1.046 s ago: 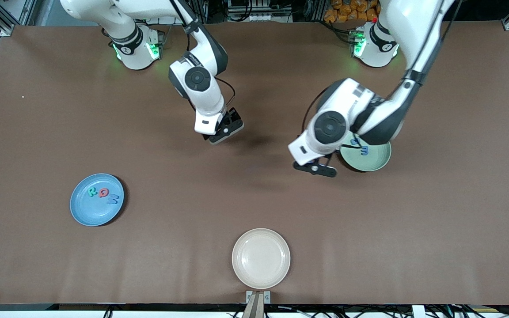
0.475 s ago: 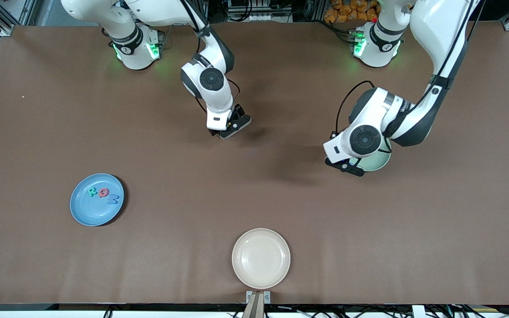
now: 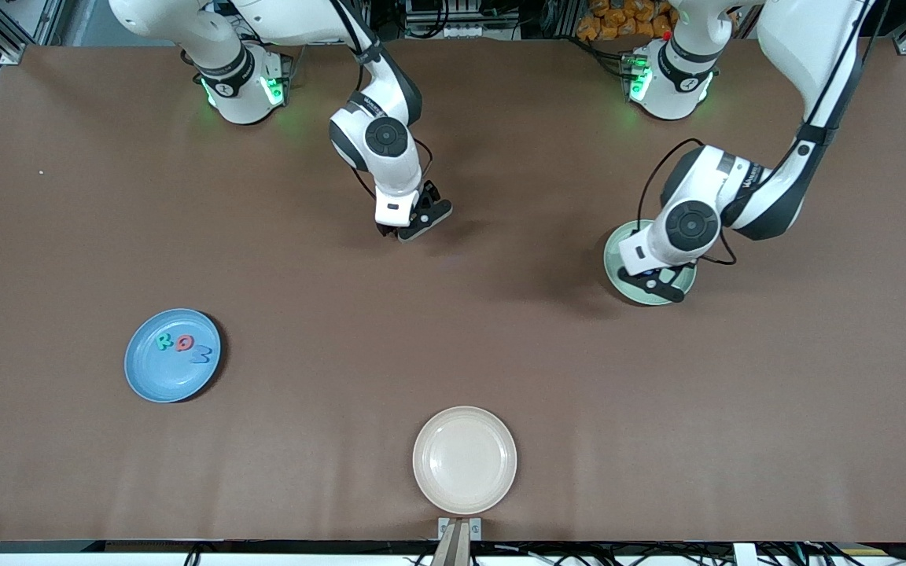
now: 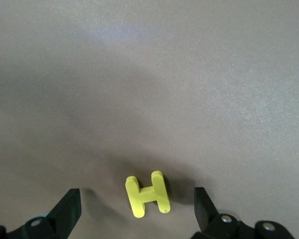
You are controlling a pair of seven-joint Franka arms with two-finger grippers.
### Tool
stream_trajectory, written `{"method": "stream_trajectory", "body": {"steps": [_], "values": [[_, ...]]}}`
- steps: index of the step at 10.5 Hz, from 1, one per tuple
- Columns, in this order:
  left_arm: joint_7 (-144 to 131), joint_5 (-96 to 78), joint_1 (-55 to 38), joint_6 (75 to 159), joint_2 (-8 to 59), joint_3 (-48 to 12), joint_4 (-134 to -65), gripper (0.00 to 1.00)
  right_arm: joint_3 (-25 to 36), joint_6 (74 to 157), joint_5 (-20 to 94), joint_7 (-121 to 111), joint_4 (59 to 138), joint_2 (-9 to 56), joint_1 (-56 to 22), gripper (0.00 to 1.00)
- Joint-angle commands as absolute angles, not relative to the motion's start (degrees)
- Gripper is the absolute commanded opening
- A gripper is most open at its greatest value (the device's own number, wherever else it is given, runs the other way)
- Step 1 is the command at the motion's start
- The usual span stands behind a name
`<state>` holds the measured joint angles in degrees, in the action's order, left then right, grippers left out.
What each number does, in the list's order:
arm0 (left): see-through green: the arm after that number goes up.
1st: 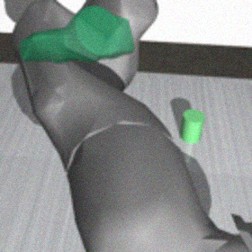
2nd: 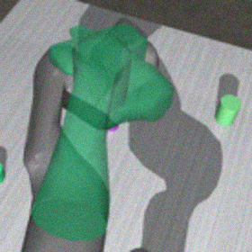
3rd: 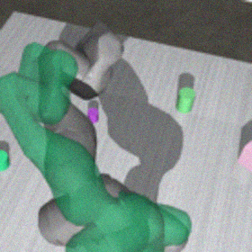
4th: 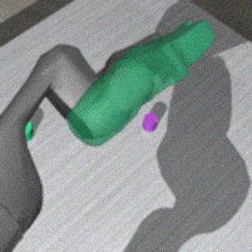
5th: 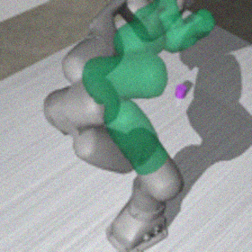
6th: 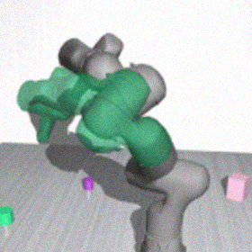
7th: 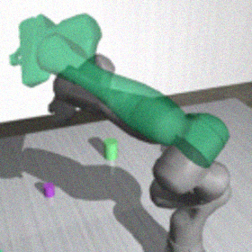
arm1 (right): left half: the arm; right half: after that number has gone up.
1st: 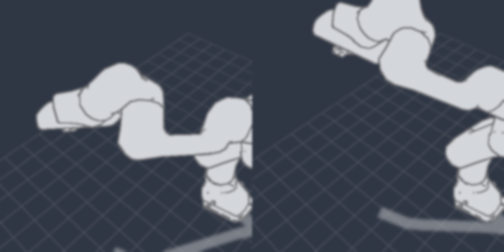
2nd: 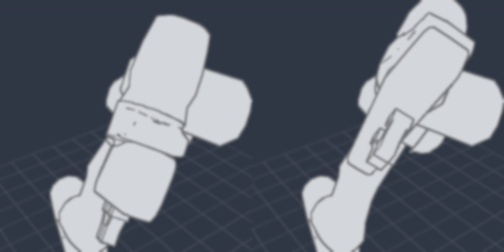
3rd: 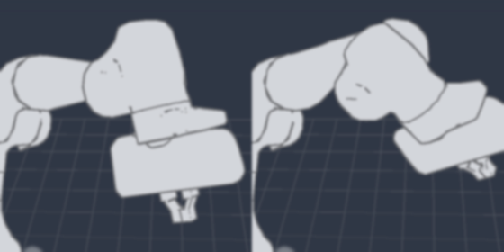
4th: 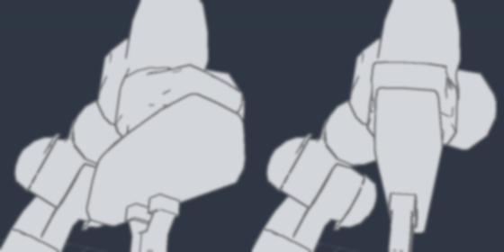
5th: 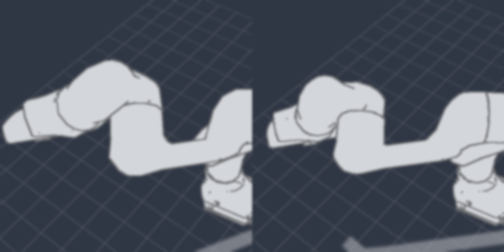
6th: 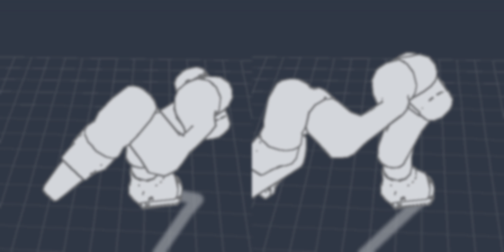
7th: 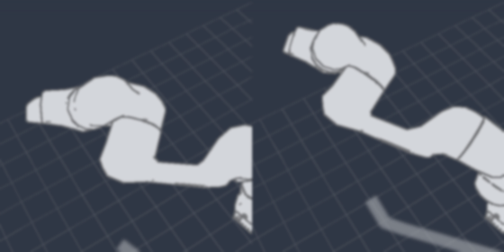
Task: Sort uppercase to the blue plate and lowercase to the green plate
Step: 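Release the h on the green plate while the right gripper grasps the H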
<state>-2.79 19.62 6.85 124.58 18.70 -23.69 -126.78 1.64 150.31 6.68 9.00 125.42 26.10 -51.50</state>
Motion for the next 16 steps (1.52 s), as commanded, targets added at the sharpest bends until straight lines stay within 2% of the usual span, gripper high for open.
{"method": "stream_trajectory", "body": {"steps": [1, 4, 5, 6, 8, 9, 10, 13, 16], "values": [[0.3, 21.4, 9.1, 128.4, 16.5, -23.9, -130.0, 0.02, 2.0, 152.0, 5.9, 10.7, 126.6, 25.8, -52.0, 1.00], [0.4, 22.8, 9.5, 128.6, 17.2, -23.1, -130.0, 0.03, 2.0, 154.4, 5.9, 10.7, 127.7, 25.8, -51.9, 1.00], [1.0, 22.9, 9.5, 128.7, 17.1, -22.7, -129.9, 0.16, 2.1, 154.5, 5.9, 10.7, 127.6, 25.8, -51.8, 1.00], [3.0, 22.9, 9.5, 128.7, 17.1, -22.3, -129.7, 0.44, 2.1, 154.4, 5.9, 10.7, 127.7, 25.8, -51.8, 1.00], [4.4, 22.8, 9.5, 128.7, 17.1, -21.6, -128.9, 0.84, 2.1, 154.4, 5.9, 10.7, 127.8, 25.8, -51.7, 1.00], [4.5, 22.6, 9.4, 128.7, 17.0, -21.5, -128.0, 0.88, 2.1, 154.4, 5.9, 10.7, 127.8, 25.6, -51.9, 0.30], [4.5, 22.5, 9.6, 128.7, 16.6, -21.4, -127.3, 1.00, 2.1, 154.6, 5.9, 10.9, 127.8, 25.5, -51.8, 0.00], [3.8, 22.1, 9.5, 128.7, 16.7, -21.4, -124.5, 1.00, 2.3, 154.6, 5.9, 10.9, 127.7, 25.3, -51.6, 0.00], [-0.6, 14.9, 9.0, 128.6, 13.4, -19.6, -121.7, 1.00, 4.9, 154.6, 5.9, 10.9, 127.7, 24.9, -50.9, 0.00]]}}
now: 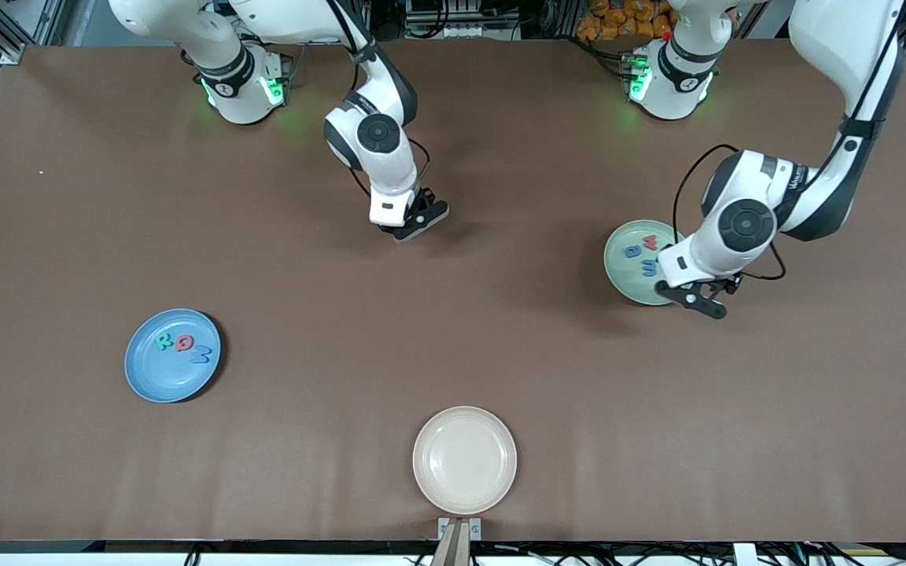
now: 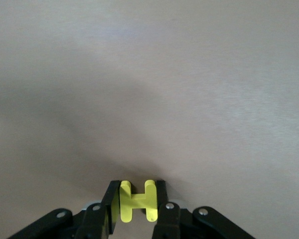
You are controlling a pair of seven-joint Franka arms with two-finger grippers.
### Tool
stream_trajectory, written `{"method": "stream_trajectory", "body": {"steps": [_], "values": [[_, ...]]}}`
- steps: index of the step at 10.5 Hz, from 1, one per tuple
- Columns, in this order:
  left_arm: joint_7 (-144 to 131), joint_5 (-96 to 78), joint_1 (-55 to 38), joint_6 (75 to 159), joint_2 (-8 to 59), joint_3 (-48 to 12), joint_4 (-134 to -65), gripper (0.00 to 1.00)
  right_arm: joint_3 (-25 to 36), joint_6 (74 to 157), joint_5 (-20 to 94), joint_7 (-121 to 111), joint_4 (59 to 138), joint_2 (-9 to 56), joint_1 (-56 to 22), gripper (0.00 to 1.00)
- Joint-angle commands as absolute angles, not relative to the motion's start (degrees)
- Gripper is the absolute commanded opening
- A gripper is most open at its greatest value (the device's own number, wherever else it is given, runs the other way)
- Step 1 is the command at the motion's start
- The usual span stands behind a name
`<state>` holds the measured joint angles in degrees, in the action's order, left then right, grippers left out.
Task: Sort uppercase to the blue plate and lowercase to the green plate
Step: 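Release the h on the green plate while the right gripper grasps the H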
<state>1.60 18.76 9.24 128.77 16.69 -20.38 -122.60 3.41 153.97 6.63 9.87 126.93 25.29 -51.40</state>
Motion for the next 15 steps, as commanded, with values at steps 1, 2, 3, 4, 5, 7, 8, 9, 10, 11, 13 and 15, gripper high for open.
{"method": "stream_trajectory", "body": {"steps": [1, 2, 3, 4, 5, 7, 8, 9, 10, 11, 13, 15], "values": [[-3.8, 12.8, 8.8, 128.2, 12.1, -19.1, -120.3, 1.00, 6.9, 154.5, 5.9, 10.8, 127.7, 24.7, -50.9, 0.00], [-7.4, 11.9, 7.5, 128.1, 10.2, -17.9, -119.6, 1.00, 9.4, 153.9, 5.9, 10.7, 127.7, 23.9, -51.0, 0.00], [-11.9, 10.8, 6.3, 128.1, 9.3, -17.0, -118.3, 1.00, 12.0, 153.2, 5.9, 10.7, 127.5, 23.2, -51.0, 0.00], [-17.3, 9.9, 6.1, 128.1, 9.1, -17.0, -116.6, 1.00, 15.4, 149.7, 5.7, 10.4, 127.3, 22.8, -51.3, 0.00], [-23.6, 9.8, 5.1, 128.1, 9.1, -17.0, -114.0, 1.00, 19.5, 148.3, 3.7, 9.7, 126.9, 22.2, -51.3, 0.00], [-32.6, 9.8, 4.6, 128.1, 9.1, -16.9, -109.5, 1.00, 25.4, 148.1, -2.5, 9.6, 126.0, 21.8, -51.2, 0.00], [-33.6, 9.8, 4.6, 128.1, 8.9, -16.9, -107.8, 1.00, 28.2, 148.1, -4.9, 9.2, 125.3, 22.0, -51.1, 0.00], [-33.5, 9.6, 4.4, 127.3, 8.0, -15.8, -106.3, 1.00, 30.7, 148.1, -6.0, 8.3, 124.6, 22.1, -50.9, 0.00], [-33.1, 9.1, 3.3, 125.5, 7.4, -14.9, -104.5, 1.00, 34.0, 148.1, -6.2, 5.0, 123.8, 22.2, -50.9, 0.00], [-32.4, 9.0, 2.4, 124.6, 7.1, -13.2, -103.3, 1.00, 37.4, 148.2, -6.2, 0.0, 123.1, 22.4, -50.2, 0.00], [-28.5, 7.3, 1.0, 124.6, 6.2, -10.7, -102.4, 1.00, 39.2, 148.5, -6.0, -11.1, 120.5, 22.6, -43.2, 0.00], [-25.2, 2.2, -0.8, 122.7, 5.9, -7.3, -100.0, 1.00, 39.0, 148.9, -5.6, -18.3, 117.6, 23.4, -37.0, 0.00]]}}
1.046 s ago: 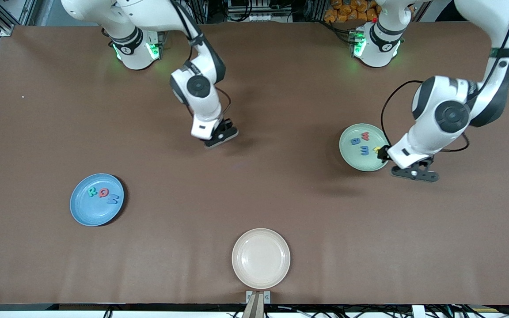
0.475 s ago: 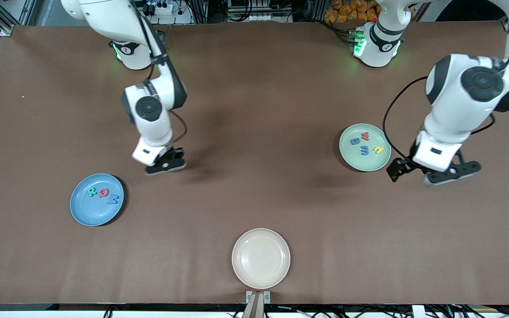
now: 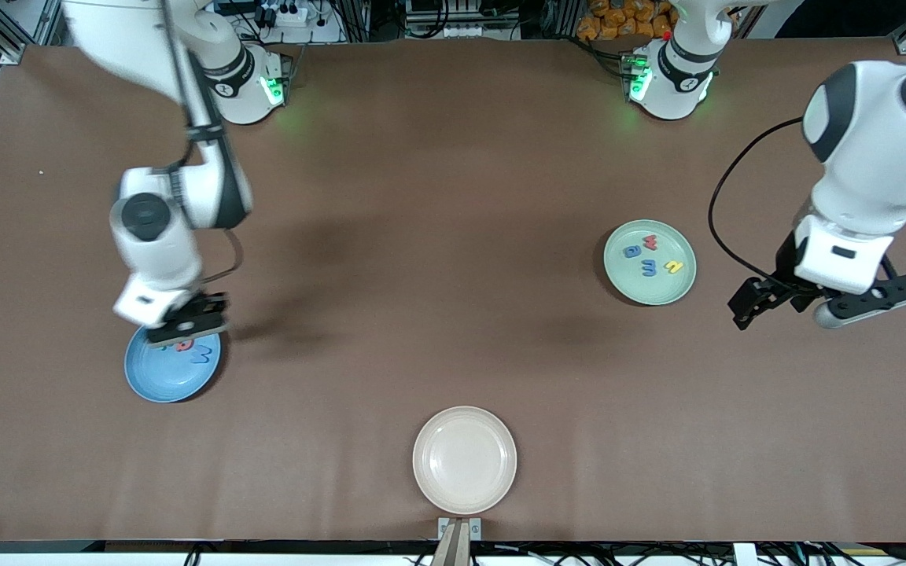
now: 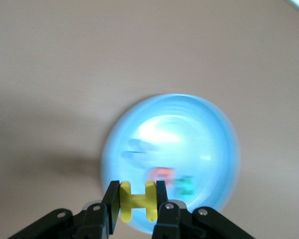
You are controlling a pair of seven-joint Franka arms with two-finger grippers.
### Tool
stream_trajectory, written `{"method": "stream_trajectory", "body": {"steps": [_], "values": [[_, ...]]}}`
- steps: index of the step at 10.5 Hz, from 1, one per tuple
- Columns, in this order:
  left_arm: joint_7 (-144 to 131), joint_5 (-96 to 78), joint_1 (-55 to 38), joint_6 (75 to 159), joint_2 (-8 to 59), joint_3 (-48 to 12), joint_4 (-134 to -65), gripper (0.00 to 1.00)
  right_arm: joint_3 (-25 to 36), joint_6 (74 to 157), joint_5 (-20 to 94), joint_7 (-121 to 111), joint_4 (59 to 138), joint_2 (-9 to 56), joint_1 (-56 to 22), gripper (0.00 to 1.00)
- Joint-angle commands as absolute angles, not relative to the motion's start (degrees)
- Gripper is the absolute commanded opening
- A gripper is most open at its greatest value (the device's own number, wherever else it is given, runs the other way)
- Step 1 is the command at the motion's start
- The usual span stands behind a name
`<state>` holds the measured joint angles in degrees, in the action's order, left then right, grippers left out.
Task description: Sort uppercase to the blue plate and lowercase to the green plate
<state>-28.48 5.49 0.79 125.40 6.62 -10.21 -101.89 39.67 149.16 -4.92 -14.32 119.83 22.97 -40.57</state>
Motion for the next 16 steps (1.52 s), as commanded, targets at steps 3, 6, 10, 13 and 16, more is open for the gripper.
{"method": "stream_trajectory", "body": {"steps": [3, 6, 10, 13, 16], "values": [[-17.8, -2.0, -1.1, 115.5, 5.5, -3.2, -95.6, 1.00, 38.3, 149.4, -5.2, -19.8, 114.6, 26.2, -33.4, 0.00], [-8.9, -2.1, -0.8, 102.0, 5.2, -0.5, -89.1, 1.00, 33.3, 149.5, -4.8, -19.7, 111.7, 26.5, -28.1, 0.72], [-0.7, -1.6, -1.1, 92.3, 5.2, 0.1, -86.7, 1.00, 31.6, 149.2, -4.7, -19.3, 110.0, 26.6, -27.1, 1.00], [-0.7, -1.5, -2.5, 89.1, 5.1, 0.1, -86.0, 1.00, 30.9, 148.8, 1.3, -19.3, 110.0, 26.8, -27.1, 1.00], [-1.2, -1.8, -2.0, 87.6, 4.1, -1.6, -86.0, 1.00, 30.3, 147.3, 6.0, -19.2, 110.0, 27.0, -27.2, 1.00]]}}
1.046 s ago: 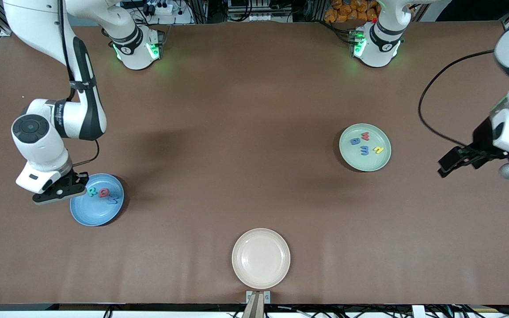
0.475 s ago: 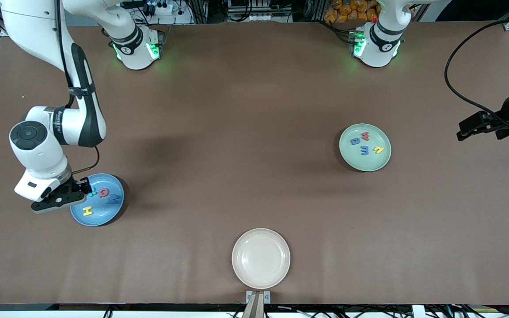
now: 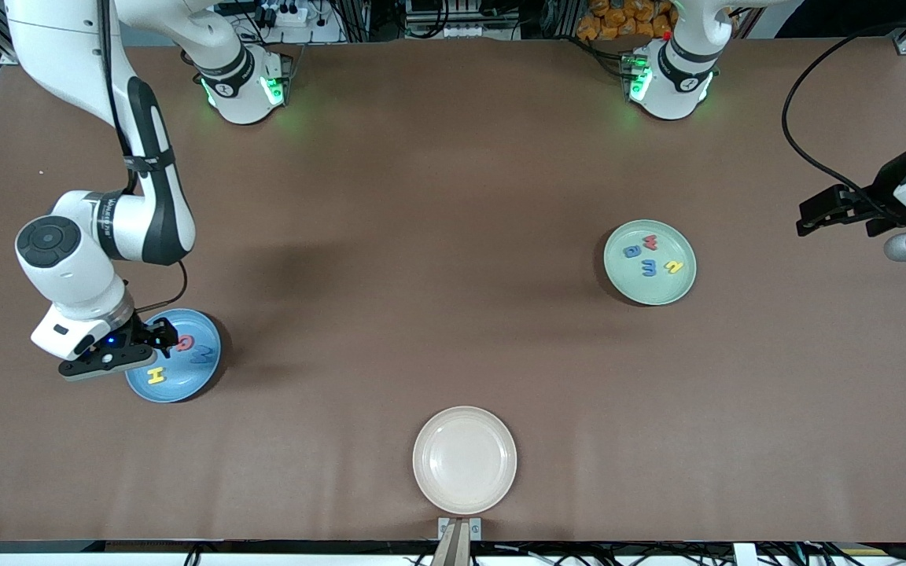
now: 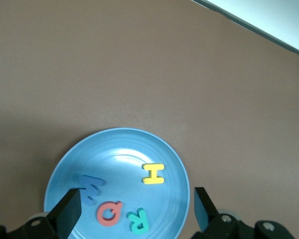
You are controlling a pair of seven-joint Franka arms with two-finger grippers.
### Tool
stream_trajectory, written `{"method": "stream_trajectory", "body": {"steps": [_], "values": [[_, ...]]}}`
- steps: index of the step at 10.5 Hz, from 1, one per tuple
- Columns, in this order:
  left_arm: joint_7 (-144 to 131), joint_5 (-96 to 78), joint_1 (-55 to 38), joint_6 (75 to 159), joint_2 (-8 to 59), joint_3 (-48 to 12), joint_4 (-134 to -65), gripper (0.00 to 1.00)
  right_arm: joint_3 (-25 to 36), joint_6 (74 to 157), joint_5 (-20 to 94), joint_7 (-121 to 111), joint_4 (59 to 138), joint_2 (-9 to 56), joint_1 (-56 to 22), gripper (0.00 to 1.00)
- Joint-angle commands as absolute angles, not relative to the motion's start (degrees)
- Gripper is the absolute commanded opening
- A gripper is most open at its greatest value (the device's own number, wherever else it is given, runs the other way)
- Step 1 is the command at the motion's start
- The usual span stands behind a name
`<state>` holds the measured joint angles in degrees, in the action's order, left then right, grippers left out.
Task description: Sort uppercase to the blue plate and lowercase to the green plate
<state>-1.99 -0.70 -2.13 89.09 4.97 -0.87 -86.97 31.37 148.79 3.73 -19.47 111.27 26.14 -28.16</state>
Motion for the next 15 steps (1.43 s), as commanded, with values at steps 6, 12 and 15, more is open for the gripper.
{"method": "stream_trajectory", "body": {"steps": [6, 12, 15], "values": [[-1.0, -1.8, -1.8, 88.3, 3.3, -1.5, -86.0, 1.00, 5.7, 144.1, 5.9, -19.2, 112.6, 24.0, -2.7, 1.00], [-0.7, -1.9, -1.8, 89.4, -1.0, 0.1, -88.9, 1.00, 3.6, 137.3, 4.8, -12.0, 128.8, 8.0, -2.4, 1.00], [3.1, -1.9, -2.1, 89.3, -1.9, 1.1, -89.0, 1.00, 3.0, 126.9, -1.6, -6.0, 132.0, 0.9, -2.9, 1.00]]}}
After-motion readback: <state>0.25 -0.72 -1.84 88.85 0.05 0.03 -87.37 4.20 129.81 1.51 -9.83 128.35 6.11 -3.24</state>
